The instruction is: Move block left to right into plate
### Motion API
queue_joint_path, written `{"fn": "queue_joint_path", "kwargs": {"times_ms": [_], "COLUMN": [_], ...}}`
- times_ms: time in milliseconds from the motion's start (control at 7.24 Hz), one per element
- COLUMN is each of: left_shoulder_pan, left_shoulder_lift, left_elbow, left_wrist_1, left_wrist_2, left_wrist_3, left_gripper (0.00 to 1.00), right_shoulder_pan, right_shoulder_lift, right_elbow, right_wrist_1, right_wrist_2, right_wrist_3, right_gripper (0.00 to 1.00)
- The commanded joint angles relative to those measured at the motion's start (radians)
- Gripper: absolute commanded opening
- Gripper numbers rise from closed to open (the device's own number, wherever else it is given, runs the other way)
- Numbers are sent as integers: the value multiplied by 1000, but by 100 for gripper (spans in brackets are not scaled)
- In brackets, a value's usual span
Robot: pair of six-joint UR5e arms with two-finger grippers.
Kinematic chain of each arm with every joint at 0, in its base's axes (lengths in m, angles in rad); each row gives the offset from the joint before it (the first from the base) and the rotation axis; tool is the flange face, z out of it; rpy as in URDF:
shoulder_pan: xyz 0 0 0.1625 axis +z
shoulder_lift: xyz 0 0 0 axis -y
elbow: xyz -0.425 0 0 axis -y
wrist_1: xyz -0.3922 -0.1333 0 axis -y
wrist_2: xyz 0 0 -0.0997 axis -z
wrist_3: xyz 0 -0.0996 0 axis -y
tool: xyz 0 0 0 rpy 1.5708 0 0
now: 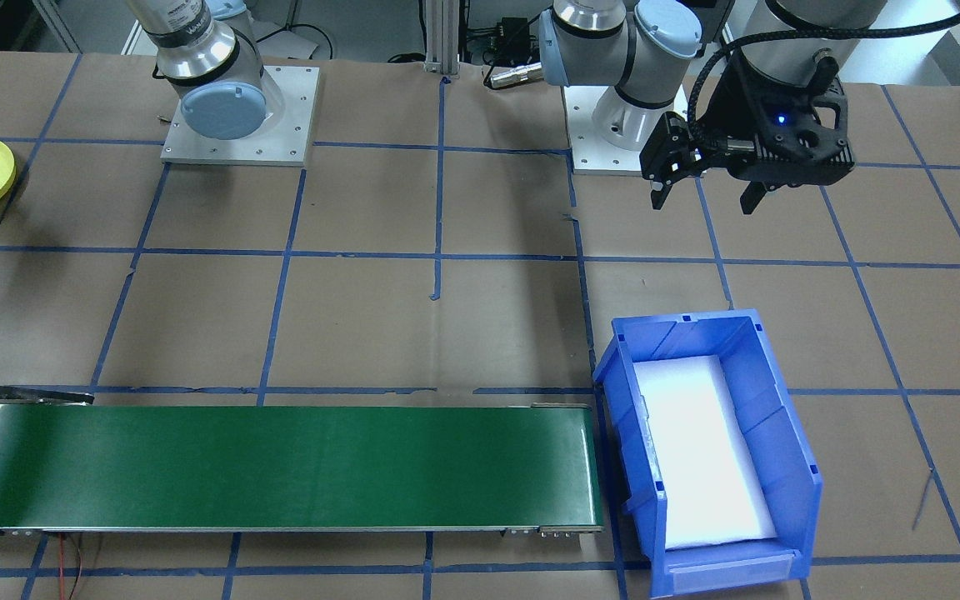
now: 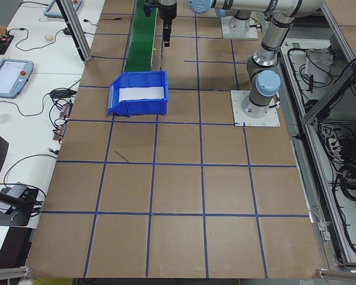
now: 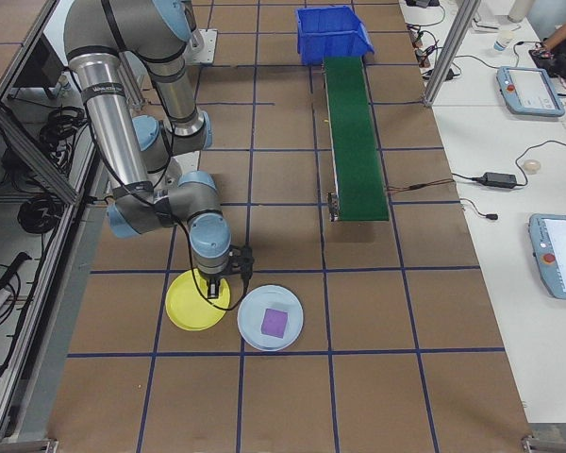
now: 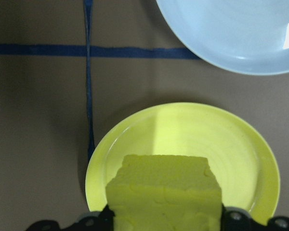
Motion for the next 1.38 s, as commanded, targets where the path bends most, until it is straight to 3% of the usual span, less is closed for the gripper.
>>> {"fn": "queue_joint_path", "kwargs": {"times_ms": [0,414,691,829,967,1105,1243], "left_shoulder_pan": [0,0,2,2,2,2,2], "left_shoulder_lift": [0,0,0,0,0,0,0], "left_elbow": [0,-1,-1,-1,-1,-1,-1], "left_wrist_1": [0,0,0,0,2,2,2], "left_wrist_2": [-1,-1,-2,-2,-4,-4,-4], "left_wrist_3": [0,0,0,0,0,0,0], "left_gripper": [100,100,100,100,100,100,100], "right_shoulder_pan": [-49,27,296,432,601,752,880], "right_shoulder_lift": [9,-14,-13,-16,-32,-89,-148], "right_elbow": [45,-26,-153,-212,-252,-275,-289], "right_wrist_1": [-29,-24,25,110,179,186,195], "right_wrist_2": [12,5,-32,-22,27,70,68], "right_wrist_3": [-22,-29,76,245,403,542,684], "right_gripper": [100,100,100,100,100,100,100]}}
